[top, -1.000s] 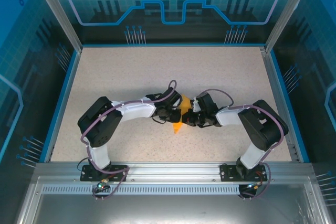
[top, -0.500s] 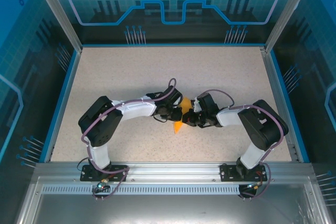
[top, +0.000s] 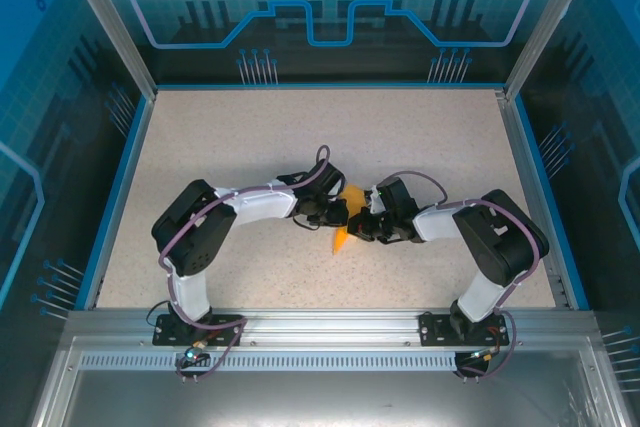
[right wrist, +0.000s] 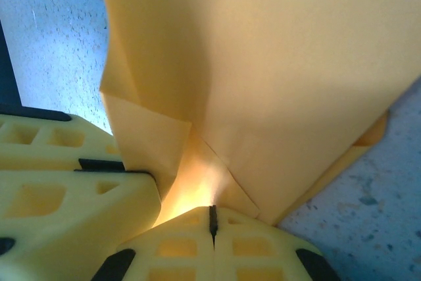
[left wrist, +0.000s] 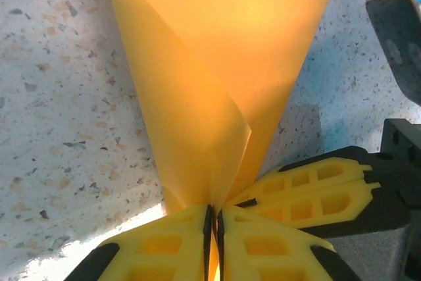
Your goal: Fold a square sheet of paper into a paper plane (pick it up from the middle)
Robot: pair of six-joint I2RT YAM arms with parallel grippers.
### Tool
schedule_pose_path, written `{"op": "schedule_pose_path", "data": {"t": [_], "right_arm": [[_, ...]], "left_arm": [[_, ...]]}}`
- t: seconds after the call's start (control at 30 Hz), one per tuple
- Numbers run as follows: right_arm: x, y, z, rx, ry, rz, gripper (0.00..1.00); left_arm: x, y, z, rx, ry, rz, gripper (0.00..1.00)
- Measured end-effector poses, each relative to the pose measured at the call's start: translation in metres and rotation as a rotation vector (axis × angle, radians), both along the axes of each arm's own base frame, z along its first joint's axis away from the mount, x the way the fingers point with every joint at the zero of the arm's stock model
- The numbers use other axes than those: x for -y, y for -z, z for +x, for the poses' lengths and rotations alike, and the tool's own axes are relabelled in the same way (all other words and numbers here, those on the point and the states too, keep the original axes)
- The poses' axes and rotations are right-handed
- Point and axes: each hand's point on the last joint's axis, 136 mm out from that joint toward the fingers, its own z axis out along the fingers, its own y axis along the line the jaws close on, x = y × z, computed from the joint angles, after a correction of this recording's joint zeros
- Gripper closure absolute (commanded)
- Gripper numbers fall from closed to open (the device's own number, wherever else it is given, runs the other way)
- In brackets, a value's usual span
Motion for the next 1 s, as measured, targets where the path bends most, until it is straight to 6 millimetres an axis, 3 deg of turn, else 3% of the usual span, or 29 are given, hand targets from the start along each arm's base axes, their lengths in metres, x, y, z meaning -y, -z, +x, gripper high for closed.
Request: {"op": "schedule_pose_path", "data": {"t": [0.43,1.0], "right_arm": [[0.017,-0.001,-0.002,-0.033,0.04,-0.052,0.93],[0.014,-0.014,0.008,-0.008,0.027,-0.054,0.93]], "left_arm": [[-0.001,0.011,-0.002,-0.022,0.001,0.016,0.87],[0.001,0.007,0.001,-0.012,0.002,0.009,0.87]]}}
